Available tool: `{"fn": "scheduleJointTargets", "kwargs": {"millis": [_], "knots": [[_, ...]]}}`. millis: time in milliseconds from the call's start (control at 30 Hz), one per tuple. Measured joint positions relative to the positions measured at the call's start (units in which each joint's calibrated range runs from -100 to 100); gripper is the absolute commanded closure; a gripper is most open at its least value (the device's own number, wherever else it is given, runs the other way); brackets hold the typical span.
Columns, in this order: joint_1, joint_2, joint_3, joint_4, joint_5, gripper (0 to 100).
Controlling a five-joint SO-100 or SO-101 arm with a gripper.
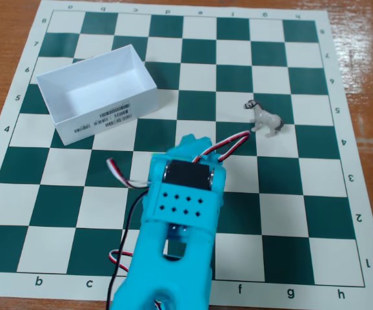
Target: Grab the toy horse and put it in the box.
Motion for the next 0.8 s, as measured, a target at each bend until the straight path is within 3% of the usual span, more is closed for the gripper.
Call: {"fn": "scheduleJointTargets", "kwargs": {"millis": [367, 800], "knots": [[7.17, 30.89, -25.39, -3.77, -5.67, 71], [10.08, 53.79, -46.06, -3.85, -10.15, 70]]}}
